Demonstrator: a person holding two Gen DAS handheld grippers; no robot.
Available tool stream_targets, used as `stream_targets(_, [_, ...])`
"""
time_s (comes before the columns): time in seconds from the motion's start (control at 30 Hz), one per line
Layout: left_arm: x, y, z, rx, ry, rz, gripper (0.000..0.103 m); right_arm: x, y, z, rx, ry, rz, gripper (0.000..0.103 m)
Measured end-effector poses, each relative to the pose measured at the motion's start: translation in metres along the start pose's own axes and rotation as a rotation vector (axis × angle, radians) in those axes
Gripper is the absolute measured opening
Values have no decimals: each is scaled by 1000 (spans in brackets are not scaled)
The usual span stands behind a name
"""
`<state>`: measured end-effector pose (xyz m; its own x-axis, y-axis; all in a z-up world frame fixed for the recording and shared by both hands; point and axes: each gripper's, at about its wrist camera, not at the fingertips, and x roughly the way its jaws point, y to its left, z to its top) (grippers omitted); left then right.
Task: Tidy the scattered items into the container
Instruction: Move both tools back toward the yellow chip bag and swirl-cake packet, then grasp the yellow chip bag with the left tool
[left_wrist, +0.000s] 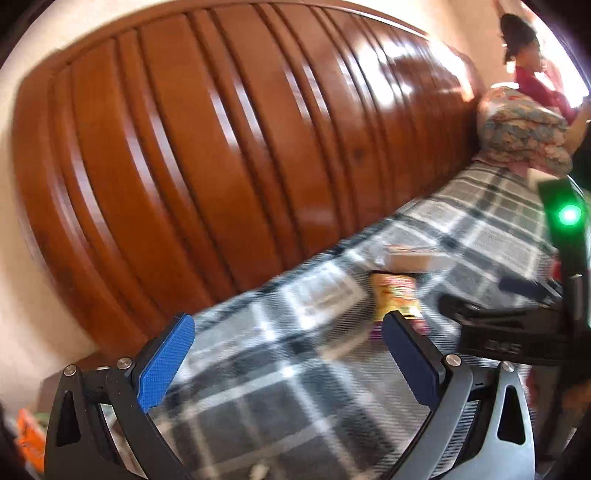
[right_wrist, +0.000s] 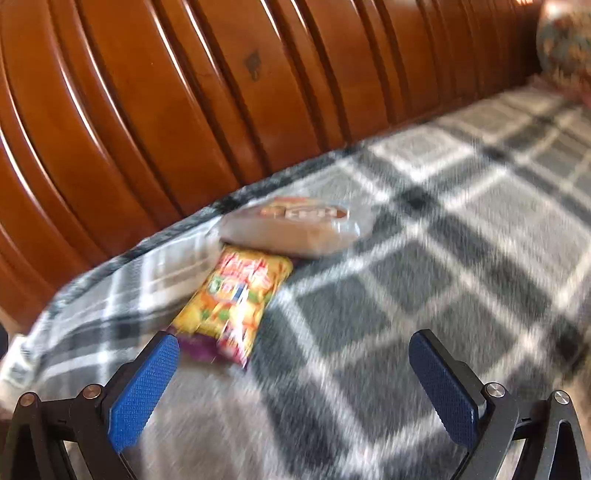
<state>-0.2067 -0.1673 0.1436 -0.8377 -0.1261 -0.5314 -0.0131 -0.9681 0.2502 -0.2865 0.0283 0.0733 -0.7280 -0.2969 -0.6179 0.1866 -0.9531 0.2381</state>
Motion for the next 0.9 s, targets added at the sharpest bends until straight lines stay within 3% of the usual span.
stream_targets(0.07, [14, -17, 4, 78, 18, -19, 103, -2, -1, 4, -38, -51, -63, 103])
stream_targets(0.2, [36, -47, 7, 173, 21, -26, 103, -9, -29, 5, -60, -65, -171, 103])
stream_targets(0.3, [57, -61, 12, 127, 51, -79, 103, -6, -67, -7, 76, -39, -190, 103])
stream_targets(0.43, [95, -76, 18, 47, 146, -123, 103, 11, -105, -27, 216, 79, -199, 103])
stream_targets(0.5, [116, -90, 18, 57, 189, -123, 103, 11, -111, -33, 203, 94, -201, 103])
stream_targets(0.67, [141, -117, 14, 86, 194, -72, 103, 10, -108, -41, 154, 101, -231, 103])
stream_targets(0.83, [153, -131, 11, 75, 222, -79, 102, 13, -104, -42, 128, 117, -257, 103])
stream_targets(0.9, [151, -133, 10, 82, 213, -72, 97, 13, -105, -42, 130, 116, -255, 103])
